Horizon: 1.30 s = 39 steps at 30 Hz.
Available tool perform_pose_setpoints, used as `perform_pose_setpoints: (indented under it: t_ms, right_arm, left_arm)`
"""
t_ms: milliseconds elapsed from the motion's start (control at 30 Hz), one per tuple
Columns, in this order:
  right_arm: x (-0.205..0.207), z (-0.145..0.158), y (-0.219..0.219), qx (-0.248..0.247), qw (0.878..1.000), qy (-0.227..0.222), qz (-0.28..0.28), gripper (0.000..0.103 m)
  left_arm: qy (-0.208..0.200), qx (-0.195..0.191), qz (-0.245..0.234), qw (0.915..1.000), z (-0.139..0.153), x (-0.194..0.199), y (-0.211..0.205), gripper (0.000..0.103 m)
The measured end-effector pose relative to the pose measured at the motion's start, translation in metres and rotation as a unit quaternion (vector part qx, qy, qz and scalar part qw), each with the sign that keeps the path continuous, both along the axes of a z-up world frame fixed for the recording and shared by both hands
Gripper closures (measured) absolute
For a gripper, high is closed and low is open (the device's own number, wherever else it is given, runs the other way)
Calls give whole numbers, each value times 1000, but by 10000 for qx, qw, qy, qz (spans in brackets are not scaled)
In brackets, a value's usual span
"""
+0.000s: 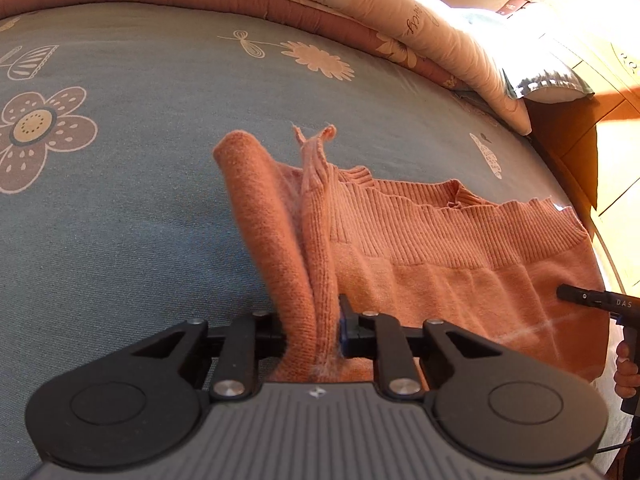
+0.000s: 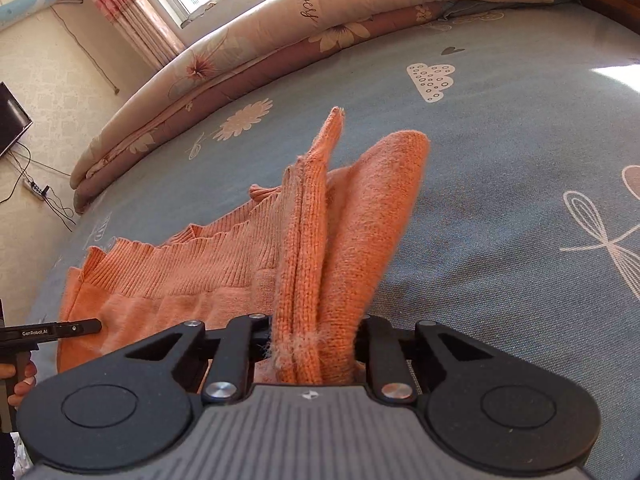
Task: Fold clothes
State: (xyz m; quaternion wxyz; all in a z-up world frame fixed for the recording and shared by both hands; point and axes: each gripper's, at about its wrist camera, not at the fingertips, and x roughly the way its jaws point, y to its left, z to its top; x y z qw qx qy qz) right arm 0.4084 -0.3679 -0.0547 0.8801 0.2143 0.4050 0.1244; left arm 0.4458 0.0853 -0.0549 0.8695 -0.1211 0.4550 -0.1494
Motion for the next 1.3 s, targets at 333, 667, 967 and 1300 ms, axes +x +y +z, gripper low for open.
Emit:
perform_pose_setpoints:
  t_ms: [333, 667, 967, 1300]
  right_arm:
    - [-20, 46, 28, -145, 9987, -351, 336, 85]
    - [-54, 85, 43, -304, 9961, -586, 592, 85]
    - [-72, 88, 44, -388, 9963, -444, 619, 85]
    - [-60, 62, 19, -262, 9986, -249, 396, 85]
  left_arm:
    - [-241, 236, -367, 9988, 35, -13, -25, 86]
    - [-487, 318, -624, 9964, 68, -34, -43, 86]
    - [-404, 793, -763, 9931, 71, -39, -59, 88]
    - [-229, 682, -264, 9971, 46, -3, -28, 88]
